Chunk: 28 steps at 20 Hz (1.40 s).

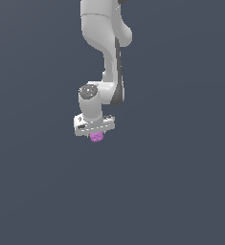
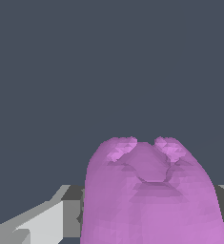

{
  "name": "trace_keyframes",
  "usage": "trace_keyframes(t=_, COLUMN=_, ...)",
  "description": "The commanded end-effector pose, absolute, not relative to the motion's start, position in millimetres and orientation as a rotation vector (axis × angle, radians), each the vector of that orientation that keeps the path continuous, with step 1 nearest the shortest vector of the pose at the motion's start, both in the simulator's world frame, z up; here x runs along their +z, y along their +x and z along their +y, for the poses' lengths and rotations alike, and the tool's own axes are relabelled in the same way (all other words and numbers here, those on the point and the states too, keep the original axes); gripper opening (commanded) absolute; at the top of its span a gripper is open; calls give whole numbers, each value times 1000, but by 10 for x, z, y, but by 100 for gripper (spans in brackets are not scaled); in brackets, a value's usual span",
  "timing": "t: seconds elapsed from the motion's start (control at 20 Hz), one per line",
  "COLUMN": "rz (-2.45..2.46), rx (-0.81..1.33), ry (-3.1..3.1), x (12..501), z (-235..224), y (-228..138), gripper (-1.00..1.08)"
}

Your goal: Pick up the object and move it to a goal position.

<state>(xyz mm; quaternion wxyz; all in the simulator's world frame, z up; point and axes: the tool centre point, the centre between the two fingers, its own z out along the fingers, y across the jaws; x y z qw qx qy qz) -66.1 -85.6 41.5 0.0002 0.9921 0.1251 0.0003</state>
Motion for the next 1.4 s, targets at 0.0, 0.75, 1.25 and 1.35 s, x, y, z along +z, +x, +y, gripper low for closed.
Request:
trace_keyframes(t=0.0, rz=393, rx=1, ry=3116, x=419, z=-848, y=-665, gripper=-100)
trace_keyframes(t=0.75, rz=394, rx=0, ry=3116, x=854, z=-149, y=-998, gripper=-100)
trace_keyframes(t=1.25, rz=395, rx=0, ry=3116, x=1092, z=229, y=-1150, gripper=-100)
trace_keyframes(t=1.35, rz=395, rx=0, ry=3116, x=1100, z=241, y=-1151, gripper=-100)
